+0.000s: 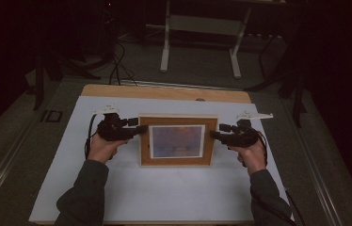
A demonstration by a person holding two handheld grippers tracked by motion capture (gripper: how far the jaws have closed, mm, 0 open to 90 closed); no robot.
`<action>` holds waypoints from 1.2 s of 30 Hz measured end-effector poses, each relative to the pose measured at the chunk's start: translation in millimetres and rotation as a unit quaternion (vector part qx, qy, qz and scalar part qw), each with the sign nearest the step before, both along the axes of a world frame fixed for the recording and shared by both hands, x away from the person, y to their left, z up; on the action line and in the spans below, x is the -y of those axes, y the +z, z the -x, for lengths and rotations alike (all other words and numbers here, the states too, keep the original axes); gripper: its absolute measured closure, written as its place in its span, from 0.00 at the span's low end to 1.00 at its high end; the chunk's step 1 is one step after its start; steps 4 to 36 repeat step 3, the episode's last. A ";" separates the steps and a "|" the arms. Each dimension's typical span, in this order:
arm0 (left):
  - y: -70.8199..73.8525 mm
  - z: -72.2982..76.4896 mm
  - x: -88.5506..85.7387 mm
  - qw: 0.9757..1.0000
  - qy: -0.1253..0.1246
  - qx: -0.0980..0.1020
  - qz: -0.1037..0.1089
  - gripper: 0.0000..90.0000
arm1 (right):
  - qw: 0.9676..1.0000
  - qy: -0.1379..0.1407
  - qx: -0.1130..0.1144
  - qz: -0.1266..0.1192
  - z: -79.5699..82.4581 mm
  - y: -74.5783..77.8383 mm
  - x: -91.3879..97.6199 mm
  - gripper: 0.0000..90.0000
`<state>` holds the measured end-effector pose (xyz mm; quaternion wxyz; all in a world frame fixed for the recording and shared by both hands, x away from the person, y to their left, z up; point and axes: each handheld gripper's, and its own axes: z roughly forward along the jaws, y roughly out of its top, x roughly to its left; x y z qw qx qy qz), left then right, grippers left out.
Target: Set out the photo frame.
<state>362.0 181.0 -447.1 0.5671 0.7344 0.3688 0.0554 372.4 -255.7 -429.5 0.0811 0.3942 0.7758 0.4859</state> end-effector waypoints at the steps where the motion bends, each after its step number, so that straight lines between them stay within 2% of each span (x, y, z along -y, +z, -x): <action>1: 0.3 3.9 -2.2 1.000 0.012 -0.001 -0.007 0.47 | 1.000 -0.003 0.001 0.001 1.8 0.4 1.2 0.38; 3: 0.6 13.9 -7.5 0.999 0.038 0.002 -0.025 0.45 | 1.000 -0.009 0.005 0.004 7.8 -0.2 5.2 0.36; 36: 0.6 13.9 -7.5 0.999 0.038 0.002 -0.025 0.45 | 1.000 -0.009 0.005 0.004 7.8 -0.2 5.2 0.36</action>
